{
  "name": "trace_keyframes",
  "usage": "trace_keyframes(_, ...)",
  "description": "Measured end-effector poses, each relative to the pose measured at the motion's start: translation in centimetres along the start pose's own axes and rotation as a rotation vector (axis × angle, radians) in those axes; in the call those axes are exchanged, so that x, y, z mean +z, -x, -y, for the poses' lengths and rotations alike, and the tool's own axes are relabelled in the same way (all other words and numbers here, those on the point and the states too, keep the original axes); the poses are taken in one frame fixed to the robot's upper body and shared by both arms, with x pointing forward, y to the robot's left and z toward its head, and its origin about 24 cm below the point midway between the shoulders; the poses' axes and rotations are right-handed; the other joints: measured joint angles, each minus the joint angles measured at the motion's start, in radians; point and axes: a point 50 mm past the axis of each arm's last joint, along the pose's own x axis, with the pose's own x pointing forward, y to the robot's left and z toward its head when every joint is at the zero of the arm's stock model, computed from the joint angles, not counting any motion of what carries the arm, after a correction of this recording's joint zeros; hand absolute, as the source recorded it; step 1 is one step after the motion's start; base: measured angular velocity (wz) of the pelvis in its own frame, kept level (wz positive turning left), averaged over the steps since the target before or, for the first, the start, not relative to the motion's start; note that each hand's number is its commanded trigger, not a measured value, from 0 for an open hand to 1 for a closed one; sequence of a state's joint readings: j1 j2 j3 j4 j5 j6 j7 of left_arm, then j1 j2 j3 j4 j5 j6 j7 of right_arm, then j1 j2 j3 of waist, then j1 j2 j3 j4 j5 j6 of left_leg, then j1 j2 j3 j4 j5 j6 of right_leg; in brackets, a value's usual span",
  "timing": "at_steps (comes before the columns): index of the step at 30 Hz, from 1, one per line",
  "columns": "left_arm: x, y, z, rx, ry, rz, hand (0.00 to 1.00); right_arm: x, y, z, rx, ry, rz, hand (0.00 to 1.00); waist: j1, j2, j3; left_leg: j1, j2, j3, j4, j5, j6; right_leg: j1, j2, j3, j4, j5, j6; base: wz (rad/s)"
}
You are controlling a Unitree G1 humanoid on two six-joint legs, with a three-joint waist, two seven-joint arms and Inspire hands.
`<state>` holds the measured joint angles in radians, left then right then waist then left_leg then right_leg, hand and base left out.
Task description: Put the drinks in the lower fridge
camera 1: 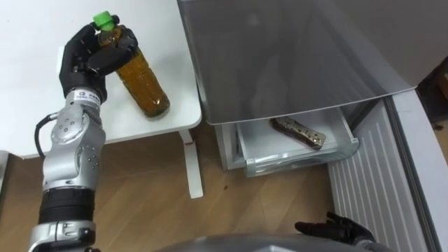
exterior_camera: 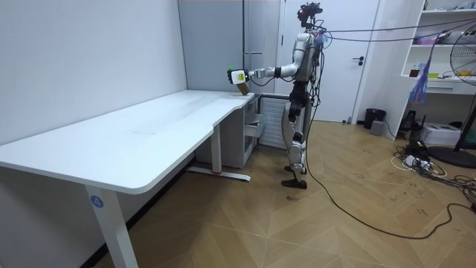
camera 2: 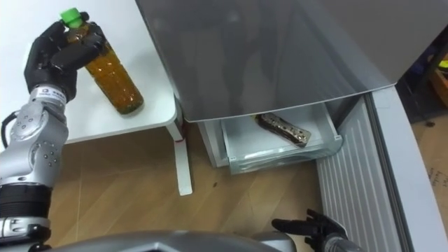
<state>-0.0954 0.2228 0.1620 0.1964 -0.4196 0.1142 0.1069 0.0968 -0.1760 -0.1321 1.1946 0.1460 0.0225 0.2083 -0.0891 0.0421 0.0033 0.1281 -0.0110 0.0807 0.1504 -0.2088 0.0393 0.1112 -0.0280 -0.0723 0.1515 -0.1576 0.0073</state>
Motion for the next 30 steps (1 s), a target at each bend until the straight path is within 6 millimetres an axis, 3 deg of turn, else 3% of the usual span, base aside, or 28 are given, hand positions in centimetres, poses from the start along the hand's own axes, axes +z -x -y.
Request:
trace_keyframes(9, 0.0, 0.0, 0.0, 0.000, -0.002, 0.001, 1.00, 0.0, 0.0, -0.1, 0.001, 0.000, 0.005, 0.00, -0.002, -0.006, 0.0029, 0.004, -0.001, 0.000, 0.000, 0.000, 0.000, 0.003, -0.001, 0.001, 0.000, 0.000, 0.000, 0.00)
trace_keyframes(17, 0.2, 0.0, -0.2, 0.013, -0.006, 0.008, 1.00, -0.1, 0.0, -0.2, 0.006, -0.001, 0.001, 0.00, 0.002, -0.025, 0.0087, 0.001, 0.000, -0.002, 0.000, 0.000, 0.000, 0.006, 0.000, 0.001, -0.001, 0.000, 0.000, 0.00)
trace_keyframes(26, 0.7, 0.0, -0.1, 0.031, -0.003, 0.031, 1.00, -0.1, -0.1, -0.4, 0.000, 0.024, -0.011, 0.00, 0.011, -0.039, -0.0017, -0.020, 0.000, -0.001, 0.008, 0.000, 0.000, -0.011, -0.001, -0.004, 0.000, 0.000, 0.000, 0.00)
trace_keyframes(30, 1.2, 0.1, 0.3, 0.018, 0.001, 0.052, 1.00, -0.1, -0.2, -0.6, 0.000, 0.040, -0.012, 0.00, 0.015, -0.041, -0.0027, -0.021, -0.001, 0.000, 0.013, 0.000, 0.000, -0.011, -0.003, -0.011, 0.000, 0.000, 0.000, 0.04)
